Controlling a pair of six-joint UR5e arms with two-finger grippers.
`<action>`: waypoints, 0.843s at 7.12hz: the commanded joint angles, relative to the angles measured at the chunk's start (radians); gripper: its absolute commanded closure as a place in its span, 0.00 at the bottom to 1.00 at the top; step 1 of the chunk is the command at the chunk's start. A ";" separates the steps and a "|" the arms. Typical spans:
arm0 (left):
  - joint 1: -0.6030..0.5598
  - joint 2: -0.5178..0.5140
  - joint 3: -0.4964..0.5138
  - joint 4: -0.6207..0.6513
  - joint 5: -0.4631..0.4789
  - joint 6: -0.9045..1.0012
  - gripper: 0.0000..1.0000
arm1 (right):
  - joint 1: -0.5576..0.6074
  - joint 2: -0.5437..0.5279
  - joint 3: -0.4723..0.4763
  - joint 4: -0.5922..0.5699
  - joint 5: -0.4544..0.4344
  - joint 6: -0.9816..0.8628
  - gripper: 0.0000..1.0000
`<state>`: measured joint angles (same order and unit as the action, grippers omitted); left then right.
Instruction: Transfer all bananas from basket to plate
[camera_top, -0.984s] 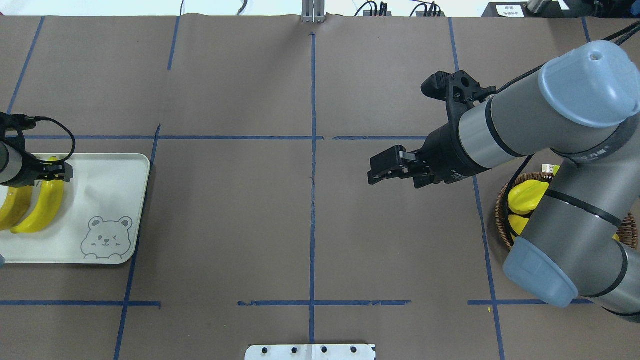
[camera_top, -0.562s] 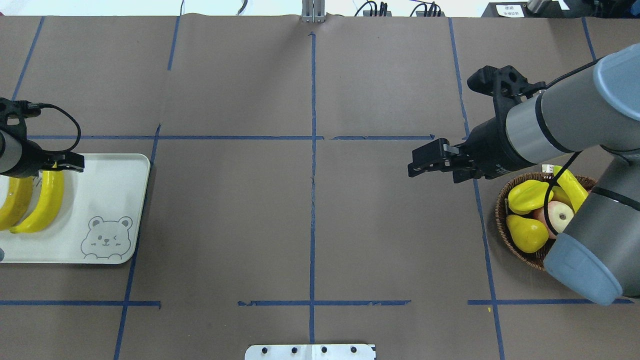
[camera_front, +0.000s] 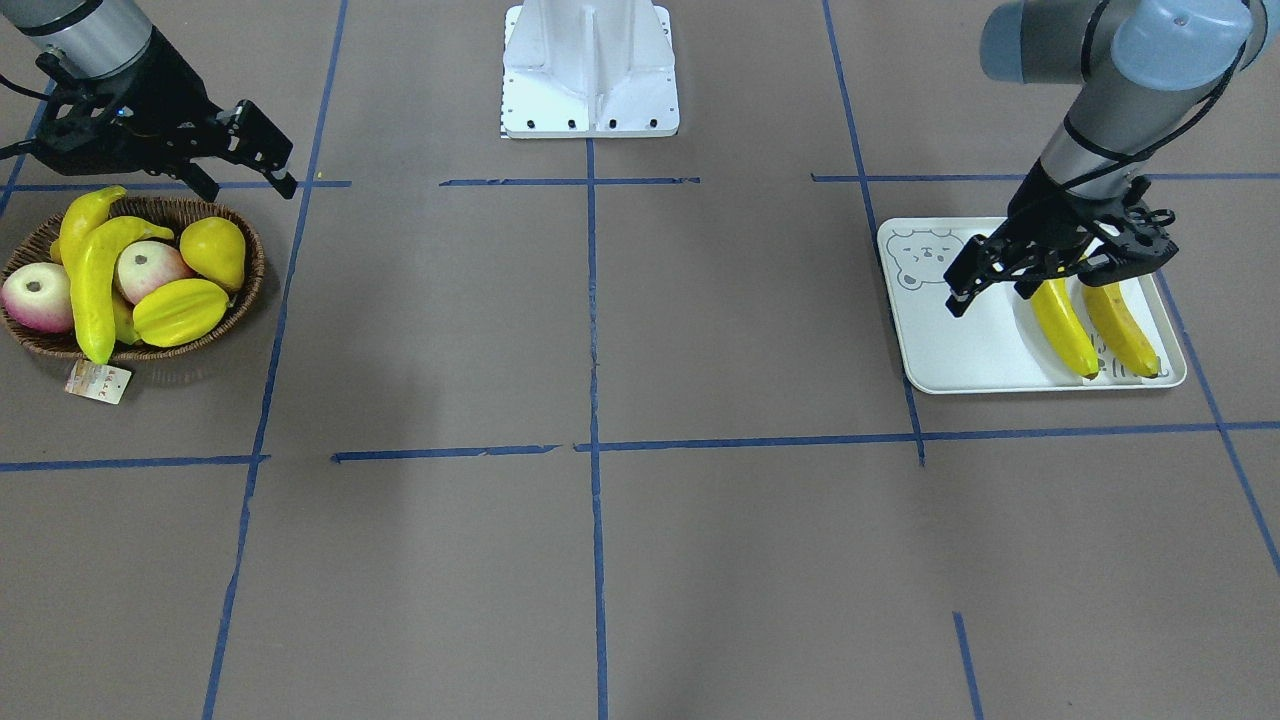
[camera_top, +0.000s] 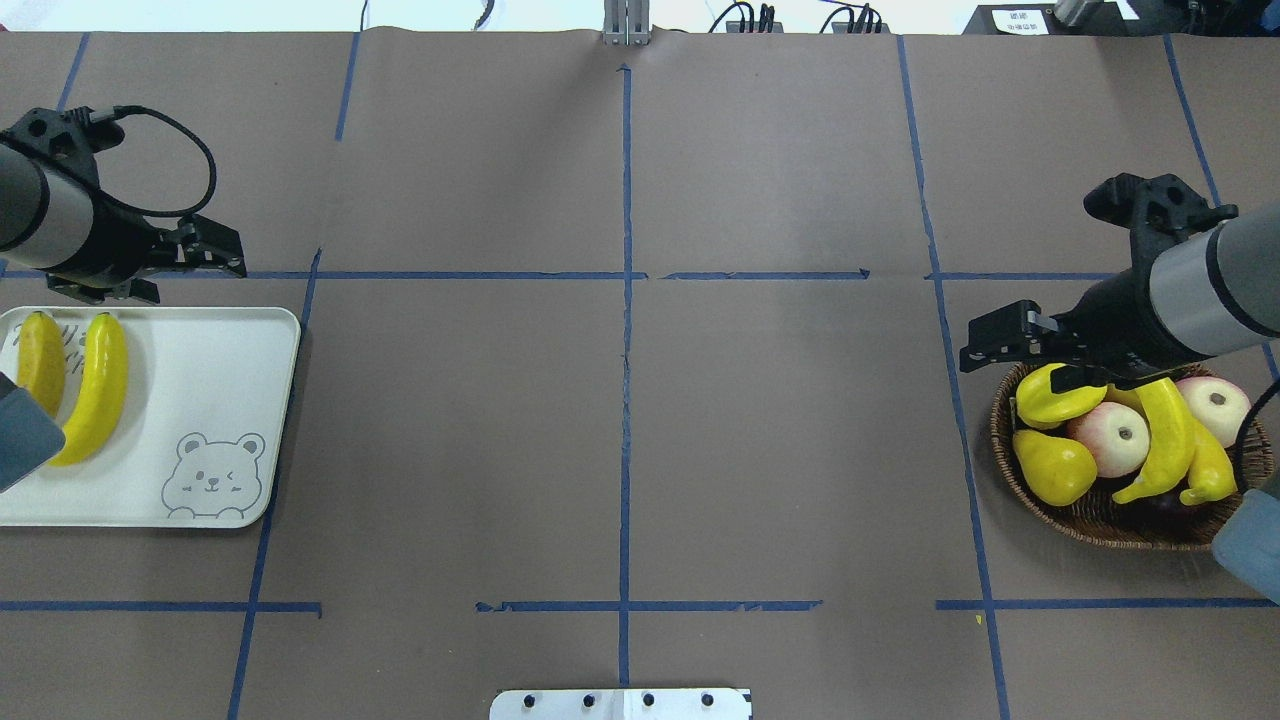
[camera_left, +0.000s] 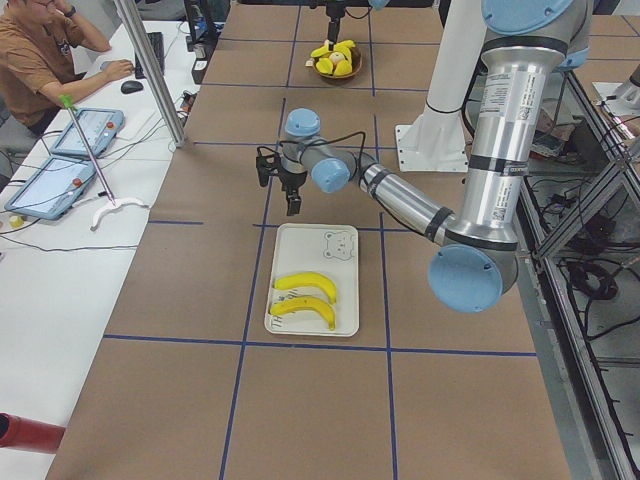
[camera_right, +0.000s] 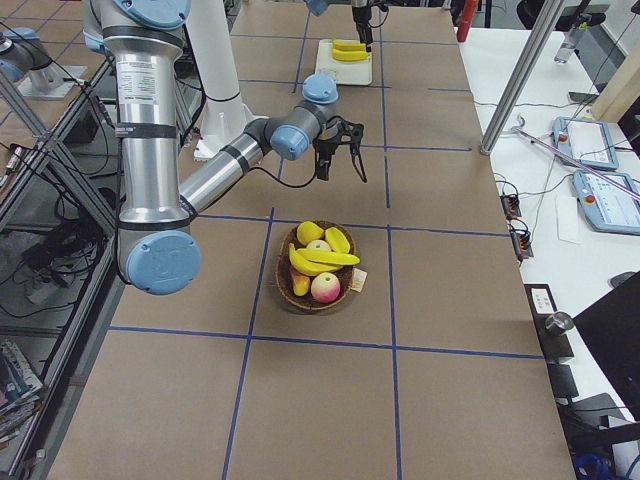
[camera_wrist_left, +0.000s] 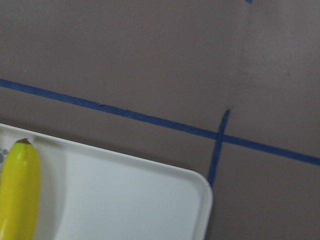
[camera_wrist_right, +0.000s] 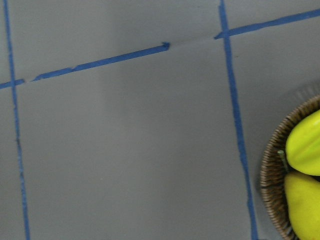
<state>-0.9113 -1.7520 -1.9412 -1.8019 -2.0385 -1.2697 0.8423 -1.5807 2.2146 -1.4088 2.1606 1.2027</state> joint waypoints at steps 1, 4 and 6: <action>0.063 -0.067 -0.001 0.029 0.009 -0.097 0.01 | 0.041 -0.102 -0.013 -0.012 -0.007 -0.140 0.00; 0.086 -0.087 -0.002 0.030 0.012 -0.149 0.01 | 0.193 -0.128 -0.140 -0.007 0.069 -0.414 0.00; 0.097 -0.090 -0.002 0.030 0.026 -0.151 0.01 | 0.193 -0.128 -0.188 -0.001 0.079 -0.433 0.00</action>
<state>-0.8204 -1.8395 -1.9434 -1.7718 -2.0189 -1.4185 1.0286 -1.7075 2.0516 -1.4129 2.2311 0.7865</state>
